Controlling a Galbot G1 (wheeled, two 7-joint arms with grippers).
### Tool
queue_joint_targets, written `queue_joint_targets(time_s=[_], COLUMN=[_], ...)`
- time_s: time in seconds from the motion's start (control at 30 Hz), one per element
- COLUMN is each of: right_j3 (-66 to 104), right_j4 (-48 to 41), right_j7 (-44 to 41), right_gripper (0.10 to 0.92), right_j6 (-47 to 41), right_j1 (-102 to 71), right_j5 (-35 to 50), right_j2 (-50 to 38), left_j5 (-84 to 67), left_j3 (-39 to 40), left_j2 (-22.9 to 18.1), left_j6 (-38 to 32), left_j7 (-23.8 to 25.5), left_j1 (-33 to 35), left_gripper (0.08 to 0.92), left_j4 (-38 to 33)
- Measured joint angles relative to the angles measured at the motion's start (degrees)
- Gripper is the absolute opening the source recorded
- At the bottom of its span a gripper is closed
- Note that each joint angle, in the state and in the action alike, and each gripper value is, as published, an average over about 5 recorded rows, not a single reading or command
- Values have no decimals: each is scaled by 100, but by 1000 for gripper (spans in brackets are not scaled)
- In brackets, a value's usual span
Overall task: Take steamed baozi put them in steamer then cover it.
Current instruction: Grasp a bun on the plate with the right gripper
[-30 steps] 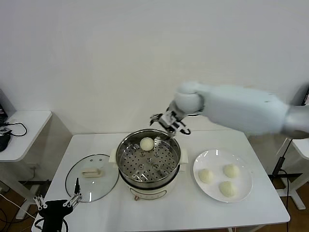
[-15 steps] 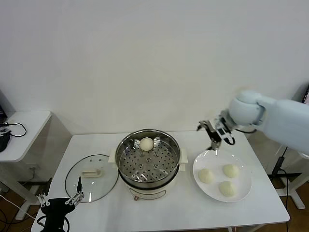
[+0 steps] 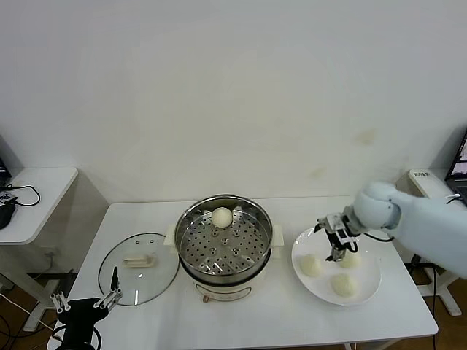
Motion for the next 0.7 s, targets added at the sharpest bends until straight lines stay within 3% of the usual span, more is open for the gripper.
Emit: queue_joint_targets(time_s=[0.7], right_j3=[673], right_j4=[-856], right_j7=[19], right_gripper=[819], right_j6=[14], right_j1=[-1162], right_j5=[-536], right_j2=[721], left_j5=[2], left_j3=[-64], left_j2=[-84], left_j6=[11], left_j7=[-1], left_j1=[15], left_gripper=[823], left_j4=[58])
